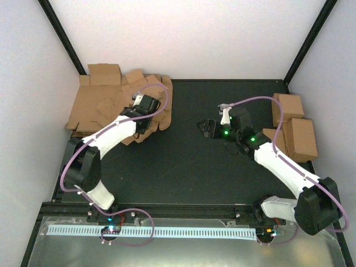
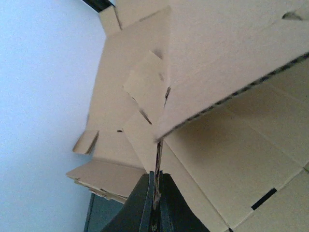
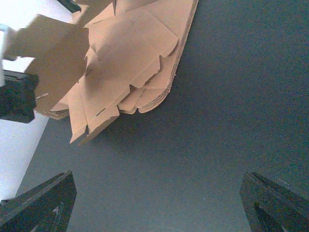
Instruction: Fold the paper box
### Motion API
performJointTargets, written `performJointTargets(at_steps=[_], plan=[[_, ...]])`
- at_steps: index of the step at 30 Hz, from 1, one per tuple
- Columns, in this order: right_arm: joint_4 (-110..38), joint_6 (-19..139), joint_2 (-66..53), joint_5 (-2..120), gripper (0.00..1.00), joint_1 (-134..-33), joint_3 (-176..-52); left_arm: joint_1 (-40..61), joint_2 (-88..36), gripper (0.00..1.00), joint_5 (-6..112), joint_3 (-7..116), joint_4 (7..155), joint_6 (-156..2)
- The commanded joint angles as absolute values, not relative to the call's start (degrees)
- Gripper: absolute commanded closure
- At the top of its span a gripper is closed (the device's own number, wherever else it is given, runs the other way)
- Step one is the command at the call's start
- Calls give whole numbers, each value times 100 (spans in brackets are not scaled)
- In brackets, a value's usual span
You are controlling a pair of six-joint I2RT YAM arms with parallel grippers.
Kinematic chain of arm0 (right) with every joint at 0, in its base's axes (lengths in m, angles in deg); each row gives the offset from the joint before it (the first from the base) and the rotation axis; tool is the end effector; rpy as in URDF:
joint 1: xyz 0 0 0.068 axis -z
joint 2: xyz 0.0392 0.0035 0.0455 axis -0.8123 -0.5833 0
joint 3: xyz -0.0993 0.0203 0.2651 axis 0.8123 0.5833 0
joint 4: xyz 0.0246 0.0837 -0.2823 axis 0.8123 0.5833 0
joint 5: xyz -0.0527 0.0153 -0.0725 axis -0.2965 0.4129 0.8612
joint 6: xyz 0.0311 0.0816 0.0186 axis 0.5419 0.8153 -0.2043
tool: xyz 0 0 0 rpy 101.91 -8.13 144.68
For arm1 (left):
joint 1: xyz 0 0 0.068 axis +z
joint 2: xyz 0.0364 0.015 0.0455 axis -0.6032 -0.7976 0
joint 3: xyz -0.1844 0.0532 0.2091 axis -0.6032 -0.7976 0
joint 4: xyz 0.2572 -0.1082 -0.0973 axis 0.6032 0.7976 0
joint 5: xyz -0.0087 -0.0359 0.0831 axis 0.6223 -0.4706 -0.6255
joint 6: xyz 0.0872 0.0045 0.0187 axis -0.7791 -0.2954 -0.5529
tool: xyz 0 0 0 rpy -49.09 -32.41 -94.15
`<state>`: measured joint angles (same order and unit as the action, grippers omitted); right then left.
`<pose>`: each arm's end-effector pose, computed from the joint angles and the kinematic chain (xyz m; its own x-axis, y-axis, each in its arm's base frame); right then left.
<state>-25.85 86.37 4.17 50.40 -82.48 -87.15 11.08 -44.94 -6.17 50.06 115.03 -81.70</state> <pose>0.2871 0.1784 0.2450 -0.7536 0.1918 -0.6287 -0.2946 0.7565 0.5839 0.3718 -0.1125 0.2094 -0.7509 0.2815 -0.5974 -0.1807 0.7826 0.5958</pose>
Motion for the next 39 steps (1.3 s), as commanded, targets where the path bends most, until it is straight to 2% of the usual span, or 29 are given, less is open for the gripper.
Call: performJointTargets(at_steps=[1,9,13,16,20,26,27,29,31,32,35,39], plan=[[-2568,8573,623,5189,4,-8244,-8815,1062,-4073,99,-931,5477,11985,-7819],[-2445,8497,790,5321,4,-8239,-8776,537,-3475,98,-372,6040,12530,-7938],[-2059,8536,991,5746,4,-8241,-8933,-230,-3136,98,187,6180,12755,-8126],[-1984,8598,1615,6362,4,-8235,-8784,-1066,-3082,98,-14,6100,12918,-8257],[-1670,8413,2618,7035,3,-8235,-8643,-2074,-3530,99,-252,6242,13732,-7566],[-554,8415,3393,7589,1,-8235,-8681,-3162,-4687,98,-21,6488,14644,-6338],[-391,8467,3515,7622,1,-8235,-8662,-3273,-4872,93,21,6476,14670,-6192],[-255,8538,3766,7693,1,-8235,-8581,-3418,-5160,76,454,6471,14597,-6082],[-184,8604,3992,7786,0,-8235,-8499,-3475,-5246,38,1015,6402,14351,-6129],[-184,8604,4081,7797,0,-8235,-8472,-3479,-5221,28,1272,6366,14234,-6170],[-152,8573,4172,7765,0,-8231,-8414,-3480,-4962,15,1725,6305,14038,-6170],[-131,8564,4061,7592,0,-8235,-8327,-3448,-4338,10,1923,6080,14010,-6088]])
